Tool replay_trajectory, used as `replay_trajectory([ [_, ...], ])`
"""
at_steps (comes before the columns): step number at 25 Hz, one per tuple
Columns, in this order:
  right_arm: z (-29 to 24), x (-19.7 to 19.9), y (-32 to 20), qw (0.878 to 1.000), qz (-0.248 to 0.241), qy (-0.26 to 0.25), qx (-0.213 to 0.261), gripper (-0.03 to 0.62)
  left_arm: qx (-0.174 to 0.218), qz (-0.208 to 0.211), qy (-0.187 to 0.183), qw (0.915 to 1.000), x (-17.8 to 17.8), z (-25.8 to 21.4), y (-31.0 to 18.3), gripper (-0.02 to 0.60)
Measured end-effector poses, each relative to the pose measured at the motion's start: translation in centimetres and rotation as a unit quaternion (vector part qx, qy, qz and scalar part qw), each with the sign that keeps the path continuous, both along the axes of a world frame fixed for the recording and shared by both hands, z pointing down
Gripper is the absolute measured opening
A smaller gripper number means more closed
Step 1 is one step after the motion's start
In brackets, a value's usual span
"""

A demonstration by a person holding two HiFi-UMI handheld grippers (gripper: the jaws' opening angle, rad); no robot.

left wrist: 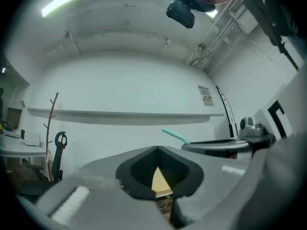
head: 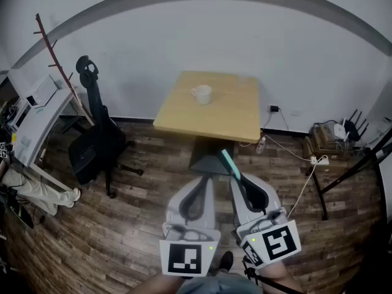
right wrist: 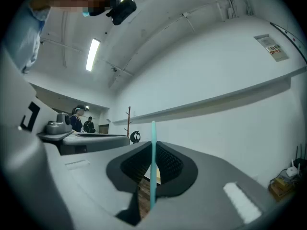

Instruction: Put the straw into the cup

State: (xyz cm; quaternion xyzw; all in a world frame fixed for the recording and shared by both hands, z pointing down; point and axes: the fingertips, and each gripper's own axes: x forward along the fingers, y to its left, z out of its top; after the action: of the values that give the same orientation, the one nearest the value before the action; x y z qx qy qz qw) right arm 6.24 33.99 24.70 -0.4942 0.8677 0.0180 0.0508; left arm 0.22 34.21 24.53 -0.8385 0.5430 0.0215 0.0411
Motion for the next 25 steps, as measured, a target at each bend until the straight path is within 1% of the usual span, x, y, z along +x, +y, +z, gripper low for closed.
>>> replay_trajectory([
  [3,0.2,0.8,-0.3,1.000,0.000,-0.001,0.000,0.031,0.003,0.000,0.006,1.0000,0.9,0.0,-0.4,0.018],
  [11,0.4,3.6,-1.0,1.000,-0.004,-0.005,0.002,0.031,0.008,0.003,-0.001,1.0000,3.9,0.1,-1.3,0.018],
  [15,0.4,5.4,-1.4,1.000,-0.013,-0.026,-0.001,0.031,0.003,-0.003,-0.001,1.0000,5.4,0.5,-1.7,0.018],
  [18,1.0,6.5,-2.2,1.000,-0.014,-0.026,-0.008,0.032,0.000,-0.013,0.002,0.9999,5.6,1.0,-2.4,0.018],
  [21,1.5,6.8,-3.4,0.999,-0.017,-0.025,-0.015,0.032,-0.015,-0.023,0.001,0.9996,5.3,1.9,-3.6,0.018],
  [25,2.6,6.5,-6.3,0.999,-0.019,-0.022,-0.024,0.034,-0.029,-0.029,-0.001,0.9992,4.6,3.3,-6.7,0.018],
])
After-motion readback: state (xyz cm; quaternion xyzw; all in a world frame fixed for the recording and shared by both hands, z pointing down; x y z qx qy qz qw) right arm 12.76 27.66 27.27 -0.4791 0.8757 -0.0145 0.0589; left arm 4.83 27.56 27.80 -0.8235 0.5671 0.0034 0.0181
